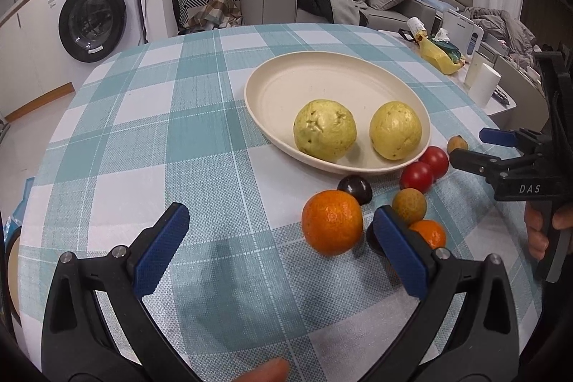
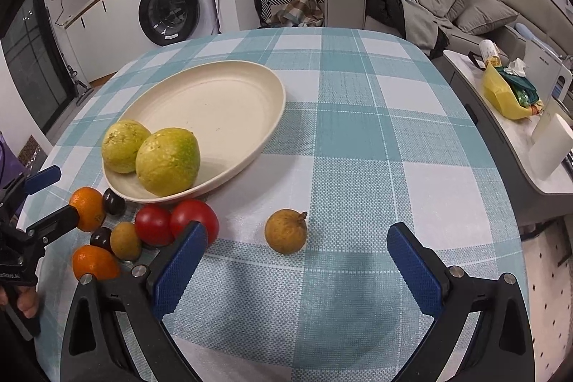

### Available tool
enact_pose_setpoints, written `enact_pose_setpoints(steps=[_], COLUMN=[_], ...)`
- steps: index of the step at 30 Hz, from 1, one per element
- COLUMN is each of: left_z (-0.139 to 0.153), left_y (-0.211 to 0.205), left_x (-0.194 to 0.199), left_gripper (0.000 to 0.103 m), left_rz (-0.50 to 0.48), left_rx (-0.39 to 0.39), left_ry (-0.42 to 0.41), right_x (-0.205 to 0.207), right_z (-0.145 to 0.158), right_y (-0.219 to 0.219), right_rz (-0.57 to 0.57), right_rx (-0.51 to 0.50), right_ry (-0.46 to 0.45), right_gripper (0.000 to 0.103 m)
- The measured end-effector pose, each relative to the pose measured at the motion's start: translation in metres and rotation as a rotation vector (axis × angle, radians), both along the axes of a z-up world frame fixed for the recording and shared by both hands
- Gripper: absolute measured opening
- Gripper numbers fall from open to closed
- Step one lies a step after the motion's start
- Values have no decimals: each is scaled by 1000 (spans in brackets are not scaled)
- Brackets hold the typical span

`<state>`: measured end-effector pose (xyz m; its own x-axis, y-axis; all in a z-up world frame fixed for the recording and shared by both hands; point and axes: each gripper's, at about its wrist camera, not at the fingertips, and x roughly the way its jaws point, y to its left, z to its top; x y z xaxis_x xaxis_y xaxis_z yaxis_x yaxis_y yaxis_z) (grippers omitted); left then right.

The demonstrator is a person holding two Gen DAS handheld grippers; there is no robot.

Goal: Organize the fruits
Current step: 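Move both tools back toward the remaining fruits beside the plate, then grasp the orange with the left gripper while the right gripper grasps the small brown fruit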

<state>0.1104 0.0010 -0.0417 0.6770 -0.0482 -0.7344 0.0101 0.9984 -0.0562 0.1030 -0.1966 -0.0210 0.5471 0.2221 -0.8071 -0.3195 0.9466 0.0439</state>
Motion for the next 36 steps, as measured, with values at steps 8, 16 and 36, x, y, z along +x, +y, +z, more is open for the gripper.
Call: enact_pose_setpoints(steps=[8,16,36], left_z=[-2,-5,-11], left_y=[-2,-5,-8], left_x=[1,2,4], left_gripper=[103,103,103], left_rz=[-1,-10,-21], left_rx=[3,11,26], left_ry=[12,21,34], right_x=[3,3,-3], right_z=[-5,-9,-6], right_y=[-4,-2,2], right_rz=[-14,5,49], right_rx=[-7,3,48], right_ry=[21,29,19], right_gripper=[91,67,31])
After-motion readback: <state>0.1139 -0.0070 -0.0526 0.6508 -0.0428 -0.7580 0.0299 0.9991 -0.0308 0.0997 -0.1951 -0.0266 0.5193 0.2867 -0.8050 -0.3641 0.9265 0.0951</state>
